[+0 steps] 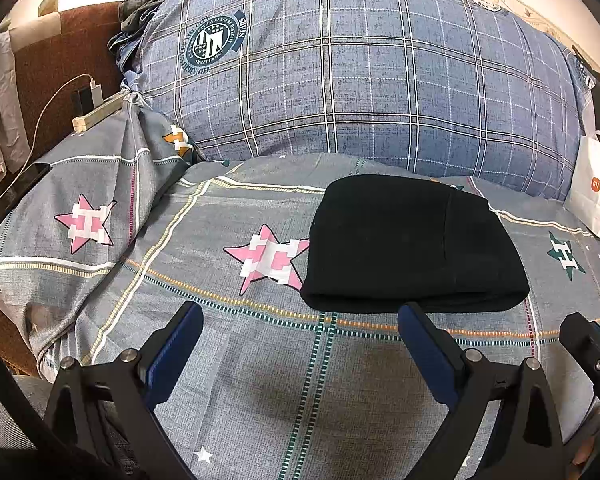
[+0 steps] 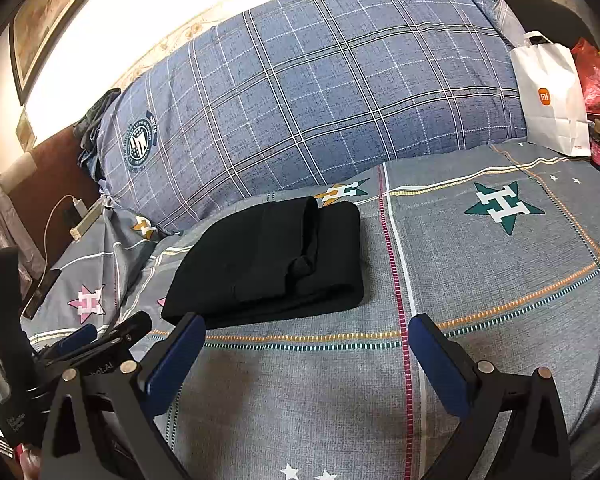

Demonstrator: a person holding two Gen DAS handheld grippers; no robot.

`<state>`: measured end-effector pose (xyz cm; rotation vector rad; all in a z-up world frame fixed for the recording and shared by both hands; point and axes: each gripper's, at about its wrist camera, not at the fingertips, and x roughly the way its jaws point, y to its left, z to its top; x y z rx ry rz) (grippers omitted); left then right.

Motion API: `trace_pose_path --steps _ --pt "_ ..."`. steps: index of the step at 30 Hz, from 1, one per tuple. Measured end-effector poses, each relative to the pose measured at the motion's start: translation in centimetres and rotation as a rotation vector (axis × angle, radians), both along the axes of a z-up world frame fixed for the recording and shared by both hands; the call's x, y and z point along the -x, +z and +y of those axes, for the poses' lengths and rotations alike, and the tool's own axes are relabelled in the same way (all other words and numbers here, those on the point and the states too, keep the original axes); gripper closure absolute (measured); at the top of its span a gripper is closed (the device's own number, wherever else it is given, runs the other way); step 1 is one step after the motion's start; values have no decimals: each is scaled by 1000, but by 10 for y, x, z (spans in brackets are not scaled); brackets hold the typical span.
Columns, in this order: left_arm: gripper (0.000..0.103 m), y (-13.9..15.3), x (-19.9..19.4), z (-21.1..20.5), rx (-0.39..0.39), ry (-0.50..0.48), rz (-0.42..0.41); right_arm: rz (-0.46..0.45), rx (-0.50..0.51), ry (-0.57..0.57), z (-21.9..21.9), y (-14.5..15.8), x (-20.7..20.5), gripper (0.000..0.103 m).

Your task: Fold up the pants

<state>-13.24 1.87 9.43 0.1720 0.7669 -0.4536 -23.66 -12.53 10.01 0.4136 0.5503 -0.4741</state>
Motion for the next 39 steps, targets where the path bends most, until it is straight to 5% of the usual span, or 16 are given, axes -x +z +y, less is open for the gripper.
trace_pose_path --steps 39 --pt "5 -4 -2 -1 0 -20 12 8 -1 6 0 -2 -1 1"
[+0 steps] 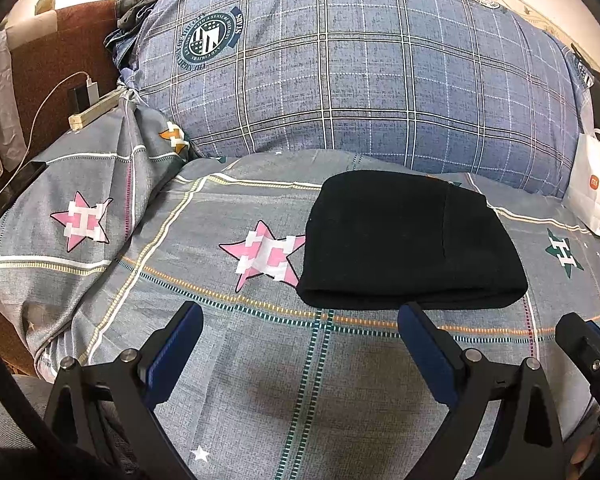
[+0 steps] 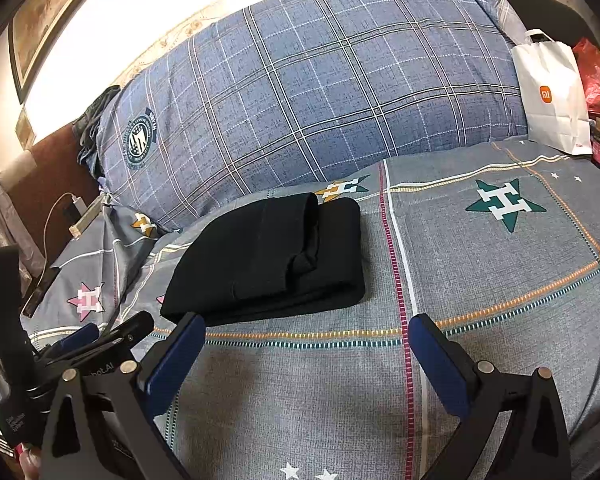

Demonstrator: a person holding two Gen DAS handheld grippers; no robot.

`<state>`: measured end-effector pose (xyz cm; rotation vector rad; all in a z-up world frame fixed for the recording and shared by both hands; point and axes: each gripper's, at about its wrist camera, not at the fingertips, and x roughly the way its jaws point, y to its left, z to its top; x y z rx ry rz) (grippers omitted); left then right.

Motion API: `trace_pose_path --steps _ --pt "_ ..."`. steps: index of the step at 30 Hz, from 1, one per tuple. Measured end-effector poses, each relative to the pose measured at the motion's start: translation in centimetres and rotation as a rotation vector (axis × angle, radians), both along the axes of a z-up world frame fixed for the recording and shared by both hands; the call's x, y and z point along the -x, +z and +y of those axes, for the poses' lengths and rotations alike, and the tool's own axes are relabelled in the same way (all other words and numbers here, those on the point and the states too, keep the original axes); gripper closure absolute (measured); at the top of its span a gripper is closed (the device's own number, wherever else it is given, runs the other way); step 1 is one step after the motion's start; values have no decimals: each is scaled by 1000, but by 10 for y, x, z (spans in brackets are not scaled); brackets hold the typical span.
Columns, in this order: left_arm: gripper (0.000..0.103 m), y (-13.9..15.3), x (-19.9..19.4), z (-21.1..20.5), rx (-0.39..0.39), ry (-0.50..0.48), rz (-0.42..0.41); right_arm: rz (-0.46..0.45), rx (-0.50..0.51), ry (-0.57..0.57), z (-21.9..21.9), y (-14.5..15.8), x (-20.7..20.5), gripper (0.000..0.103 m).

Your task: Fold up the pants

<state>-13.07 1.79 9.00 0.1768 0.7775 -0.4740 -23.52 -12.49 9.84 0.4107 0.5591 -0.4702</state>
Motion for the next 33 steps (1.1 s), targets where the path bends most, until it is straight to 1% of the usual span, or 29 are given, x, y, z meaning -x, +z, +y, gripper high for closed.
trace_pose_path --steps 33 --pt "5 0 -1 1 1 -15 -2 6 -6 -2 0 -3 1 1"
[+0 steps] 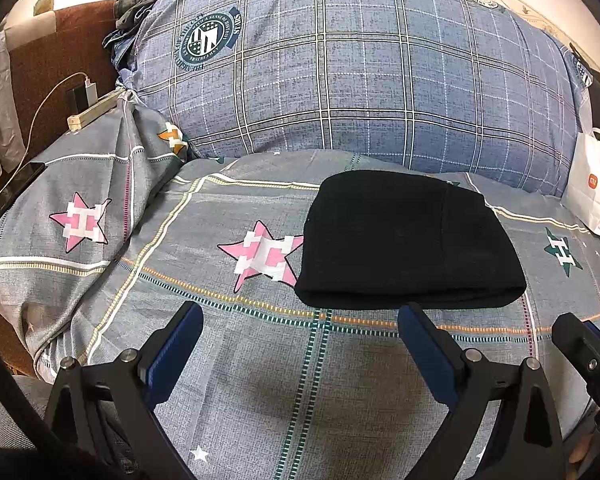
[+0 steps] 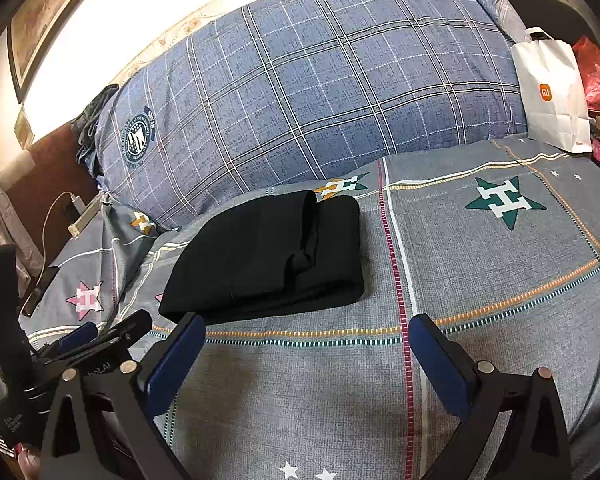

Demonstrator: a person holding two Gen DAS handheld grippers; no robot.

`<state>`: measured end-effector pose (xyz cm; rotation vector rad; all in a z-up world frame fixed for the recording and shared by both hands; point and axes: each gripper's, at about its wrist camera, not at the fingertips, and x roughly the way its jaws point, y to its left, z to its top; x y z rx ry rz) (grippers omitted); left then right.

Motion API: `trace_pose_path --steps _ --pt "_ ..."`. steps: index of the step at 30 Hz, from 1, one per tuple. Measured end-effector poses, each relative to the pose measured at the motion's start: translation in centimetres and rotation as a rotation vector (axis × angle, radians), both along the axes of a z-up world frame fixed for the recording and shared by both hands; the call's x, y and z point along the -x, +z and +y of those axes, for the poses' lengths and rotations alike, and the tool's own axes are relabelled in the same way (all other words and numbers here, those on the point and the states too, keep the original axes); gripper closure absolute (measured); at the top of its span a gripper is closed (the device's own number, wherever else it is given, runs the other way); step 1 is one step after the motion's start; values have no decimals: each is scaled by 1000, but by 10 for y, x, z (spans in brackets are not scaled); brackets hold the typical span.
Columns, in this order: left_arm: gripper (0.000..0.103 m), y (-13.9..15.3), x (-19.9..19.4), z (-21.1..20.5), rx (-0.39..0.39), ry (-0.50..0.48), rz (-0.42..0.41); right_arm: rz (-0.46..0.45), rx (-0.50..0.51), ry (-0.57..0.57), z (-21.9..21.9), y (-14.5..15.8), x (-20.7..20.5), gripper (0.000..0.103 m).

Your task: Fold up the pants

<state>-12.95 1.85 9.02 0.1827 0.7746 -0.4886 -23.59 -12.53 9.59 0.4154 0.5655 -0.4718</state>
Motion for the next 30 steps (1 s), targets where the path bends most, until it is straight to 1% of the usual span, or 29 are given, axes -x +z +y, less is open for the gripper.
trace_pose_path --steps 30 --pt "5 0 -7 5 2 -27 6 2 -2 2 0 0 1 1"
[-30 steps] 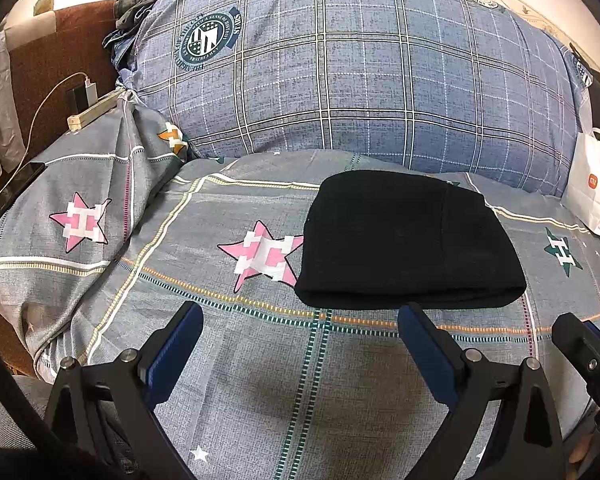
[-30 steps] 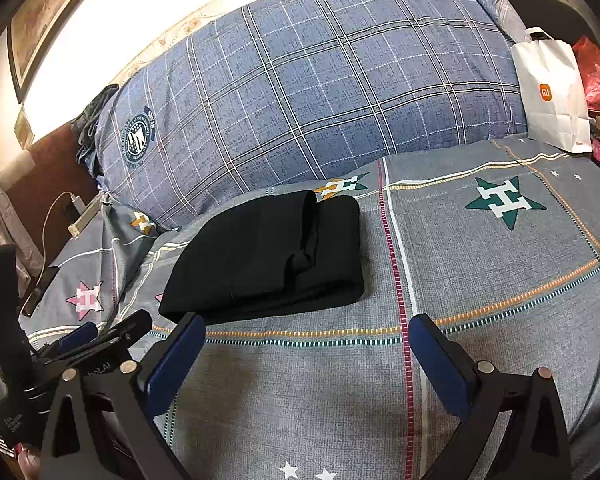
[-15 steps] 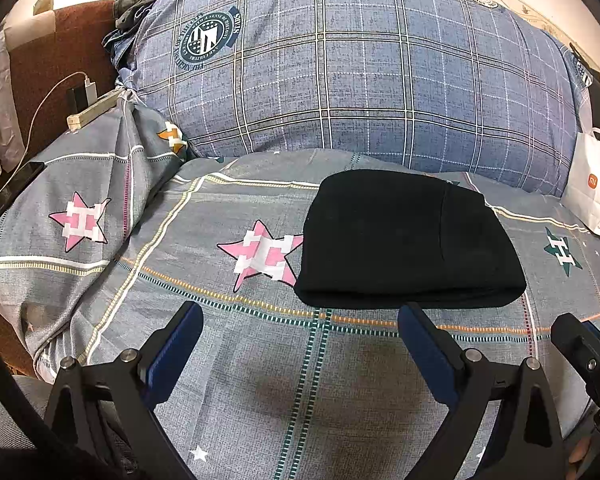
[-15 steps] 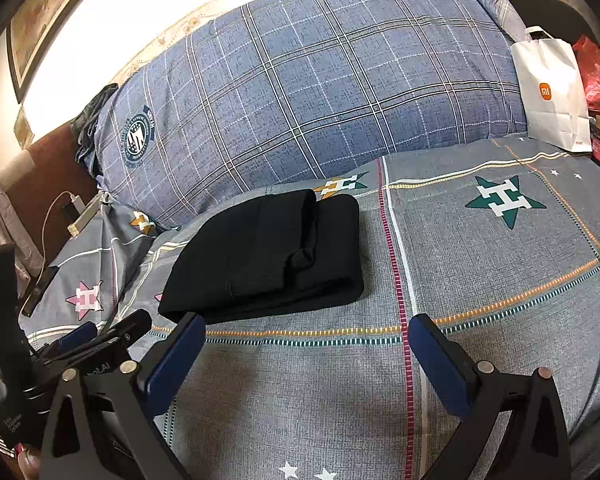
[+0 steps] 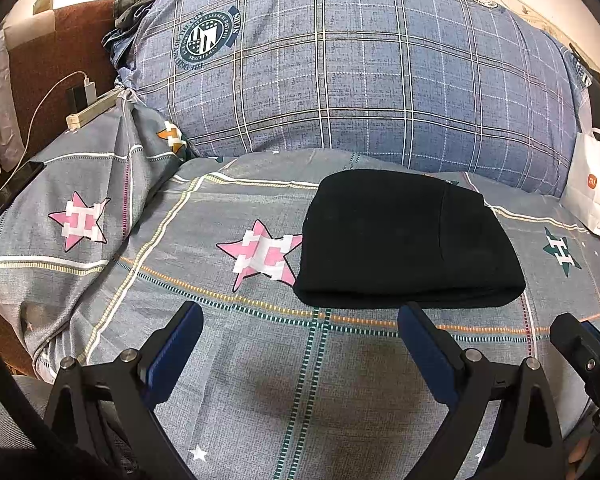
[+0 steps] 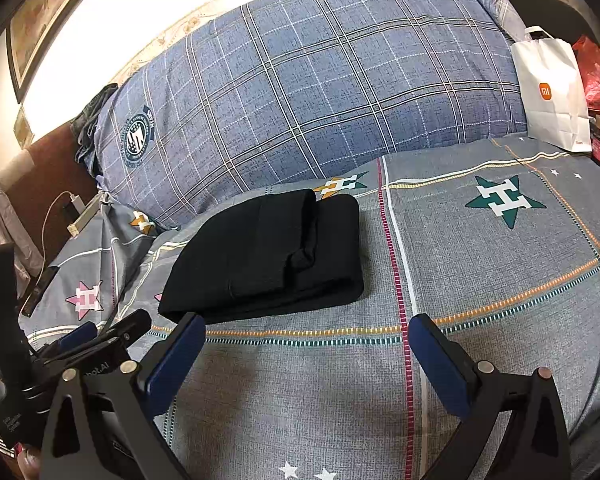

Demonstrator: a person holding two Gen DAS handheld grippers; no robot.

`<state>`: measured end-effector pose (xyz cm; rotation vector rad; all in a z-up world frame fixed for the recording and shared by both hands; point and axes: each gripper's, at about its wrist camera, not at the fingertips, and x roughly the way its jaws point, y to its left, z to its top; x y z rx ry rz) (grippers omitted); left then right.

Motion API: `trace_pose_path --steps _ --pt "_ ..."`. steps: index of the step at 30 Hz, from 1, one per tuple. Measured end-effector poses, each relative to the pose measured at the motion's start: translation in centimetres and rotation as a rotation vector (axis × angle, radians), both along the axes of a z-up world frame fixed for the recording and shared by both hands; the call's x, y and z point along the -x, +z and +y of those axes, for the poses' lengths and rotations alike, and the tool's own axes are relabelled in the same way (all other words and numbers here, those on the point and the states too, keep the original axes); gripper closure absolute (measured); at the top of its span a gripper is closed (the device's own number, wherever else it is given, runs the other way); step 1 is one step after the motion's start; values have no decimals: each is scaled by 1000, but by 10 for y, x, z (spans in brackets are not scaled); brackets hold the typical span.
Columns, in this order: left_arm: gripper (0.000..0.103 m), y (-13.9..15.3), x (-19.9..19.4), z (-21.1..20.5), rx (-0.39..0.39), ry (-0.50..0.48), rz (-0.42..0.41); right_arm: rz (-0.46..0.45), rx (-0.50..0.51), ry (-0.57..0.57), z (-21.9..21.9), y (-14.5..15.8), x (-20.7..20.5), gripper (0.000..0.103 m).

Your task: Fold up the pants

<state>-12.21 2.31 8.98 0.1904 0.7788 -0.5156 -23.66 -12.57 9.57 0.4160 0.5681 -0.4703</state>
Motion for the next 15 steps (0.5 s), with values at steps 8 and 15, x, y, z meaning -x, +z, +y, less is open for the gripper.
trace_pose_path --steps 8,15 --pt "5 0 0 1 0 -2 1 1 1 2 -1 0 -1 1" --pt "5 -1 -1 1 0 -3 1 1 0 2 -1 0 0 1"
